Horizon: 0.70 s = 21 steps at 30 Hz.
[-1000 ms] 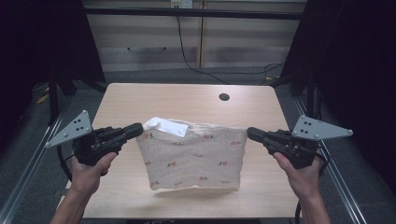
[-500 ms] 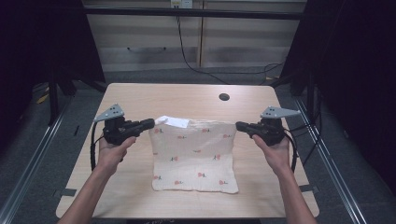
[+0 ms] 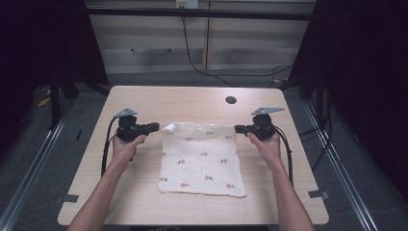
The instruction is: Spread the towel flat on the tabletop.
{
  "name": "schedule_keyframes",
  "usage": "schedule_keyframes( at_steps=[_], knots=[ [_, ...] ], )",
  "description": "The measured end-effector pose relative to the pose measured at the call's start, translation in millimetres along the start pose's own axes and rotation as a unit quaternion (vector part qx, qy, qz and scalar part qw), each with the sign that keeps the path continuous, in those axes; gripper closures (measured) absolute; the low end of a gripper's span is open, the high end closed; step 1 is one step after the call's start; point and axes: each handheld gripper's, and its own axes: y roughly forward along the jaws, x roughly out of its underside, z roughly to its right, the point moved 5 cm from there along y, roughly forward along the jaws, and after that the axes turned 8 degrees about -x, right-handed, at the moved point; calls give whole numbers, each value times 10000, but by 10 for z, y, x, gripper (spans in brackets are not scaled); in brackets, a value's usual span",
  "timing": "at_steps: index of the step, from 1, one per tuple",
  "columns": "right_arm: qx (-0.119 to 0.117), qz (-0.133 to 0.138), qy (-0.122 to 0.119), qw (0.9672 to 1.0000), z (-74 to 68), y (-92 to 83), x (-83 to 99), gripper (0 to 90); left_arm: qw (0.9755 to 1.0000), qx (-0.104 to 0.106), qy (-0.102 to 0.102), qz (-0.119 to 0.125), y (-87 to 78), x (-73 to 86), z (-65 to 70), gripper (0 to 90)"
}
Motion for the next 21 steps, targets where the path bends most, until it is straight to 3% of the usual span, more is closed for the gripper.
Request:
schedule_keyframes(
  at_steps=[1,2,3,7,15,21],
  knots=[
    [32,38,101,9999,54,36,17,856,10000,8,-69,19,-5,-3,-25,769],
    [158,70,180,9997,98,56,28,765,10000,-6,-98,-1,-9,-2,-43,761],
    [280,98,282,9992,136,70,38,746,10000,-53,-60,-42,-13,5,-54,739],
    [385,124,353,9986,189,71,53,674,10000,-34,13,-91,-48,31,-33,694],
    [489,99,169,9986,106,-182,27,599,9998,43,203,-59,-231,21,22,649],
    [444,44,90,9990,22,-364,146,579,9990,167,382,-159,-393,89,47,590]
  ],
)
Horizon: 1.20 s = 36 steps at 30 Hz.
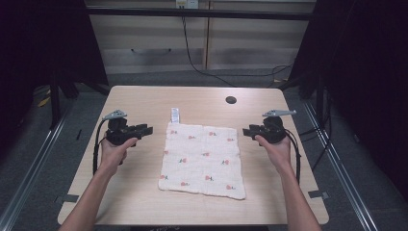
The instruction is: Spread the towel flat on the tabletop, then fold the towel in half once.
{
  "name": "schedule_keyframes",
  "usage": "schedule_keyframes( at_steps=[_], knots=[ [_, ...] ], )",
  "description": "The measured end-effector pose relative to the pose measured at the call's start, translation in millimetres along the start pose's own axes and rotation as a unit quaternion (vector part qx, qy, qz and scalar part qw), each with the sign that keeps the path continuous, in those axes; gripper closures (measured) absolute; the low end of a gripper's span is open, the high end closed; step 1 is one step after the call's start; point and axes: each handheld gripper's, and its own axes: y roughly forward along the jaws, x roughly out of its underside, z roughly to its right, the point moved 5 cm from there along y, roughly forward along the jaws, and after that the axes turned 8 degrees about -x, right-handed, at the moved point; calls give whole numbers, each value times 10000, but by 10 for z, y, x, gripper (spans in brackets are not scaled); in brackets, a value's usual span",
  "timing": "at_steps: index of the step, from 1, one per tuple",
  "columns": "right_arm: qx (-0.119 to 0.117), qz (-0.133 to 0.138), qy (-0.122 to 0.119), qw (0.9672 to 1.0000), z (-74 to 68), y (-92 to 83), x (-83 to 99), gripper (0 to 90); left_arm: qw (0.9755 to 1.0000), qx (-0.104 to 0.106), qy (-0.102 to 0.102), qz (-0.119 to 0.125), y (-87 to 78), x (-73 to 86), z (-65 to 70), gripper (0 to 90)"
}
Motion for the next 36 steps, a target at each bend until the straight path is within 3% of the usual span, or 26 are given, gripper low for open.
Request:
schedule_keyframes(
  at_steps=[4,9,14,20,25,27,30,34,36],
  knots=[
    [-77,-33,-3,10000,-71,-74,116,550,9998,12,65,-202,-38,94,43,510],
    [-127,-34,-60,9999,-172,-103,219,506,9996,-3,136,-241,-45,211,120,403],
    [-274,-51,-235,9993,-396,-18,345,500,9983,129,417,-397,-53,310,236,350],
    [-558,-392,-344,9971,-645,67,450,496,9970,349,541,-421,-119,355,392,432],
    [-700,-616,-531,9942,-843,-15,593,485,9958,508,564,-518,-183,445,506,438],
    [-797,-662,-584,9929,-898,-41,645,485,9955,471,612,-547,-185,491,545,439],
    [-870,-766,-631,9912,-958,-21,723,498,9930,483,807,-715,-127,582,630,489],
    [-940,-834,-600,9903,-966,58,796,512,9871,608,1089,-1002,0,705,731,579],
    [-950,-891,-599,9897,-967,92,815,514,9862,643,1123,-1033,26,734,761,589]
  ],
)
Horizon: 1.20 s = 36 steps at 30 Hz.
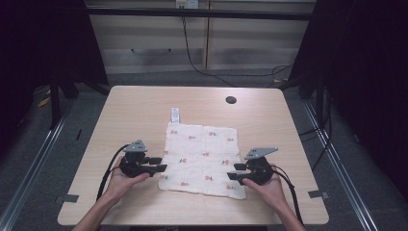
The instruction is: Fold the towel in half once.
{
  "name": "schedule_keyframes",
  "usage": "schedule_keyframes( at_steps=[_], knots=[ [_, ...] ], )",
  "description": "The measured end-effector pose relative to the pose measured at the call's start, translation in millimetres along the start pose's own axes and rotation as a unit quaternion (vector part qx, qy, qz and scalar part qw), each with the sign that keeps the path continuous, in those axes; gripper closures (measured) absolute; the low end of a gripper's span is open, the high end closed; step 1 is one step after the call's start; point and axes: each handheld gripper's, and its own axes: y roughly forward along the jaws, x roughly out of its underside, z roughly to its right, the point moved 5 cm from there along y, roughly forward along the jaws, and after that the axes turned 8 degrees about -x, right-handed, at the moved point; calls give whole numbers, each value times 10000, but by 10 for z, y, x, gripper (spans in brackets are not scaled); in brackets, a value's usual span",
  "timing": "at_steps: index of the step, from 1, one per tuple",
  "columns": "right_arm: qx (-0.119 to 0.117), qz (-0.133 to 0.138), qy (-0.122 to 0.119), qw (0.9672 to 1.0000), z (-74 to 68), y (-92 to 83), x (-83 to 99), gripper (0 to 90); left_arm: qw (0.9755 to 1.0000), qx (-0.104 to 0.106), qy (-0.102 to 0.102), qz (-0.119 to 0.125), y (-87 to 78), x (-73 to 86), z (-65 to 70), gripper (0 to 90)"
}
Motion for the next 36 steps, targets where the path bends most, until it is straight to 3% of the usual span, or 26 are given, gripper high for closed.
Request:
schedule_keyframes(
  at_steps=[6,11,12,14,17,21,23,24,28,33,36],
  knots=[
    [-76,-147,-44,9999,14,98,26,528,10000,8,4,-79,62,54,26,516],
    [4,-339,-164,9993,-6,160,59,537,9996,-119,158,-215,103,103,52,515],
    [37,-371,-184,9991,-13,160,58,540,9994,-180,207,-233,112,122,56,526],
    [64,-358,-248,9990,-16,168,56,546,9994,-80,255,-205,128,133,68,581],
    [212,-375,-348,9985,-4,162,60,614,9990,-141,338,-242,155,132,74,616],
    [223,-349,-341,9986,22,149,65,704,9980,-280,501,-269,145,149,98,706],
    [289,-436,-499,9974,-5,153,65,736,9983,-345,393,-245,131,168,102,752],
    [303,-507,-549,9967,-21,148,66,762,9980,-381,435,-250,124,175,107,776],
    [96,-438,-477,9979,-55,148,90,869,9982,-392,395,-217,87,219,130,841],
    [-151,-375,-302,9987,-111,129,143,884,9985,-333,368,-239,-14,318,217,857],
    [-270,-369,-323,9984,-193,106,198,884,9988,-283,318,-242,-63,366,254,862]
  ],
)
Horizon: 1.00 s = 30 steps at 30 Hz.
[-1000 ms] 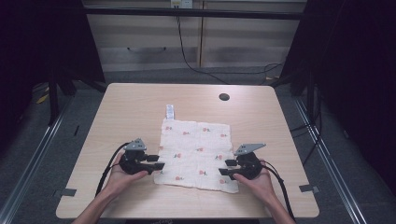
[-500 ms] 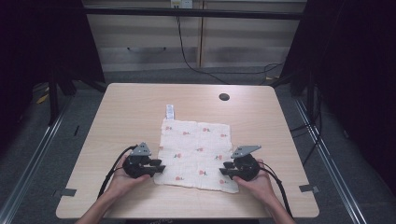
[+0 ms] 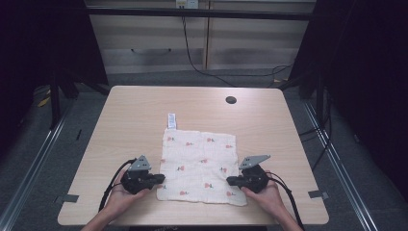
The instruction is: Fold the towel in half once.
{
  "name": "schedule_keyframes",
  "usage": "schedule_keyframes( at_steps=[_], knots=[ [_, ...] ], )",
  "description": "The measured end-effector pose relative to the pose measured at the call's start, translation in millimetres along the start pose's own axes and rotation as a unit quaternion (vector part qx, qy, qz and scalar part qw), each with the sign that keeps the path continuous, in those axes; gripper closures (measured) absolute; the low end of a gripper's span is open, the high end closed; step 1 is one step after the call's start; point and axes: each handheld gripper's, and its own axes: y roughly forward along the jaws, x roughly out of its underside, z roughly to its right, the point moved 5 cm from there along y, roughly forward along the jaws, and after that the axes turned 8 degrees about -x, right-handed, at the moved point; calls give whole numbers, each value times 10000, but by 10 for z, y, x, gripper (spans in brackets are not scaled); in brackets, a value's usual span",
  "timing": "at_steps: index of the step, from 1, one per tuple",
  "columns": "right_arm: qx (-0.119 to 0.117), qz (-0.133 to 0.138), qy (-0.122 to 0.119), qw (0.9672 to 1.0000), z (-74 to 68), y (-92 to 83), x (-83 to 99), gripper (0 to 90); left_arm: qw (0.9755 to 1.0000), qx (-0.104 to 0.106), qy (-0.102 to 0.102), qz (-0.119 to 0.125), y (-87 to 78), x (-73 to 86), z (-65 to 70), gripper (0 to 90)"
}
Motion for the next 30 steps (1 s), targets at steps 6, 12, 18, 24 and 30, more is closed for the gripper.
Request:
schedule_keyframes(
  at_steps=[6,12,18,24,30],
  knots=[
    [-78,-29,-55,10000,-129,-49,92,883,9998,195,-26,-62,-95,90,126,867],
    [-191,-60,-54,9998,-248,-66,141,832,9993,343,-28,-133,-167,151,200,859],
    [-267,111,-24,9996,-206,-131,33,704,9972,732,-143,57,-200,86,203,677],
    [206,524,114,9983,238,-267,-278,705,9983,442,-199,318,-131,-230,17,662],
    [674,457,161,9966,746,-161,-537,661,9985,254,-473,126,181,-386,-235,647]
  ],
)
